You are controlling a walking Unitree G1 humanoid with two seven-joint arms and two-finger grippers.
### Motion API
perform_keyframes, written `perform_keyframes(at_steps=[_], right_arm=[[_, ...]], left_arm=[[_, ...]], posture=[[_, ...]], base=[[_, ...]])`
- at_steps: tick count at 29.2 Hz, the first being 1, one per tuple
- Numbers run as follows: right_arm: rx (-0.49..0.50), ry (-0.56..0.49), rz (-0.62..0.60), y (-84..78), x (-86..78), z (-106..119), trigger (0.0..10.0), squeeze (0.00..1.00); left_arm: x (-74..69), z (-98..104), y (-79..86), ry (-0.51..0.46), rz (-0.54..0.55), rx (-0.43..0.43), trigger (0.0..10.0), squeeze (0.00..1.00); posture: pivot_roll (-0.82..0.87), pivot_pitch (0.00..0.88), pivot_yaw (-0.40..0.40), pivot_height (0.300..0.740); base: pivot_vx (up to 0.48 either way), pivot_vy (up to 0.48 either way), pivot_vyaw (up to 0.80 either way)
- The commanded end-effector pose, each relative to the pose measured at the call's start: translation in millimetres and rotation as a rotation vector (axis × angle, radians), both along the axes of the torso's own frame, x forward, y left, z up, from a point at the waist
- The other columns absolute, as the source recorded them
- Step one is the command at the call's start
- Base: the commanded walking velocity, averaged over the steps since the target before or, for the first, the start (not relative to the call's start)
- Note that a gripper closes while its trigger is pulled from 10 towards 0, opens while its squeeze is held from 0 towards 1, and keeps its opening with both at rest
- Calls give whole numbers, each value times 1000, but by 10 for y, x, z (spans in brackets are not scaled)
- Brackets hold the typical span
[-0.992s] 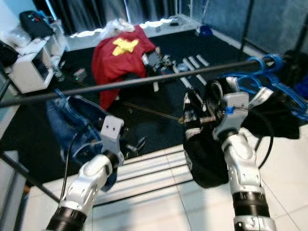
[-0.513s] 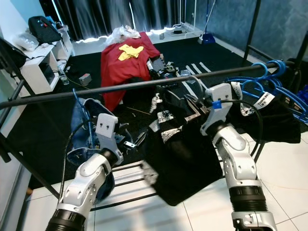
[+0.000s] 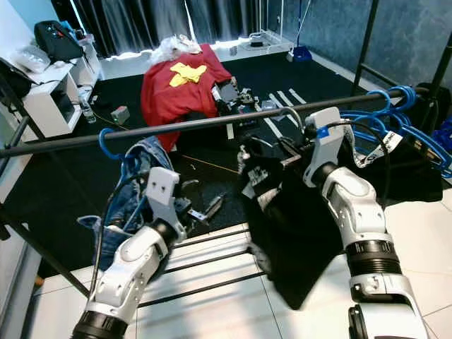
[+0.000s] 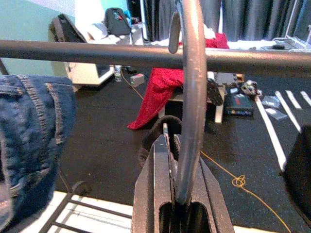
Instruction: Hang hanger
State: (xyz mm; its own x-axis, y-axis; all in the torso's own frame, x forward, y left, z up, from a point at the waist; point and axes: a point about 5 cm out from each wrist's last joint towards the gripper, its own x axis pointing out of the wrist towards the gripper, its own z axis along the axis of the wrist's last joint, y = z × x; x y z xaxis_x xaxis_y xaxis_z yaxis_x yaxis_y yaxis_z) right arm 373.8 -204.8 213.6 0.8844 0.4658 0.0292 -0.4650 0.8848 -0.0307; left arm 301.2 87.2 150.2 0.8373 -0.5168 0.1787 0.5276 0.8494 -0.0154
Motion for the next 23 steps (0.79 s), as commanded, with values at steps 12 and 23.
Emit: perform_keyframes(at_steps=[12, 23], right_arm=[[35, -67, 17, -57, 257, 410, 10000, 0], [38, 59, -3, -44, 336, 334, 10000, 0]], left_arm=[[-59, 314, 0, -144, -36, -4, 10000, 0], [-65, 307, 67, -132, -39, 13, 10000, 0]], posture=[[61, 88, 27, 740], [67, 107, 30, 740]], base=[[0, 0, 0], [0, 0, 0]])
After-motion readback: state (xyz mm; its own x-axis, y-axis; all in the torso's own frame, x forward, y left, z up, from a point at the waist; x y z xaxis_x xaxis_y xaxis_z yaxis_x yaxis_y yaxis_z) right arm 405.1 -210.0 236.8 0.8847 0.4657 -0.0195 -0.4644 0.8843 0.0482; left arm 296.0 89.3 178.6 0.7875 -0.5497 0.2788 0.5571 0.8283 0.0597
